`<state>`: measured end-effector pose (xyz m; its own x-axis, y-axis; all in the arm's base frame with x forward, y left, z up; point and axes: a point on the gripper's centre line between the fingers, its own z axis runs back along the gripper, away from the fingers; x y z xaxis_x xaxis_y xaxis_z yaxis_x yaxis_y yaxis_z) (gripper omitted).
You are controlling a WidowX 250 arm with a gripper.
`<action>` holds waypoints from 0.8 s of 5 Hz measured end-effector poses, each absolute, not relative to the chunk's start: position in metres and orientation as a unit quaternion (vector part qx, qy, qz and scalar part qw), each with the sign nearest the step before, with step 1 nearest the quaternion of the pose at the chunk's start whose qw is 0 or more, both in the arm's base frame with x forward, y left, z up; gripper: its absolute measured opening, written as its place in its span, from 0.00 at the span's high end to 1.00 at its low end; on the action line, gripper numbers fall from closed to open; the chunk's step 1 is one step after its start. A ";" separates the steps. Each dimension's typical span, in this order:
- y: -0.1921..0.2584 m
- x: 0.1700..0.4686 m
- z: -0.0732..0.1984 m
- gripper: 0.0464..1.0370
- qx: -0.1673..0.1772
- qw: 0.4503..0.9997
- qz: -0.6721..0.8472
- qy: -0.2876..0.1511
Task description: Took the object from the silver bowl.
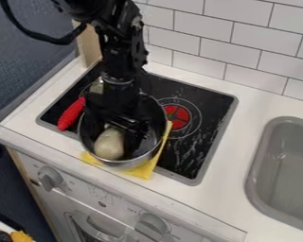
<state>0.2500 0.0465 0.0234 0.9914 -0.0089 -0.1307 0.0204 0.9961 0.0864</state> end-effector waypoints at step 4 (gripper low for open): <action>0.040 0.264 0.020 0.20 0.028 0.997 -0.064 0.035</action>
<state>0.2644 0.0401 0.0201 0.9894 -0.1254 -0.0736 0.1294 0.9902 0.0517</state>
